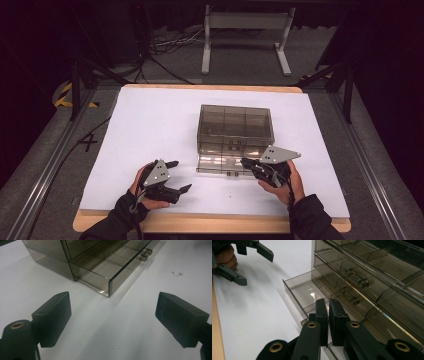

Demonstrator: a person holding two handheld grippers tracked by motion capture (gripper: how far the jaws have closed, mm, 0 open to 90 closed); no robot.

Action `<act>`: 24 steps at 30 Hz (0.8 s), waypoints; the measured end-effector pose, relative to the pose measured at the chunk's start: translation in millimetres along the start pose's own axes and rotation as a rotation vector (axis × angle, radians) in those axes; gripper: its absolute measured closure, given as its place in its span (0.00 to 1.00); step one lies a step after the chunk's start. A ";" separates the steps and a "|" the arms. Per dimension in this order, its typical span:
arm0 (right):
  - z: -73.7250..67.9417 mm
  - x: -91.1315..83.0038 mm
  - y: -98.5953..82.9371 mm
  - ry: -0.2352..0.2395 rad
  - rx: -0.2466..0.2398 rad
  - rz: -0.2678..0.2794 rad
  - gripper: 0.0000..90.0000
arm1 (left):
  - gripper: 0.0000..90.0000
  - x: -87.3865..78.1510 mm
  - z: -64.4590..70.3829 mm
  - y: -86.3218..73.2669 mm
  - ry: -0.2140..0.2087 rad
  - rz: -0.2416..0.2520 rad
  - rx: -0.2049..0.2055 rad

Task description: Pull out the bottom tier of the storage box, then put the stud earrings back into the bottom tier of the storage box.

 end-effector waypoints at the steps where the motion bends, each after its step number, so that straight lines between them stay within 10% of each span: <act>1: 0.3 0.6 1.5 0.002 0.000 0.004 0.96 | 0.16 0.4 -0.2 -0.2 -0.001 -0.003 -0.002; 24: 7.5 32.4 1.5 0.003 0.011 -0.037 0.96 | 0.16 1.5 1.4 -1.0 -0.002 -0.018 0.019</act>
Point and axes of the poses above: each handheld gripper's, and its own axes: x roughly forward along the jaws, y roughly out of its top, z roughly to its right, the point moved 9 cm from there along x, roughly forward along the jaws, and after that the axes turned 12 degrees about y, right-handed, at the moved point
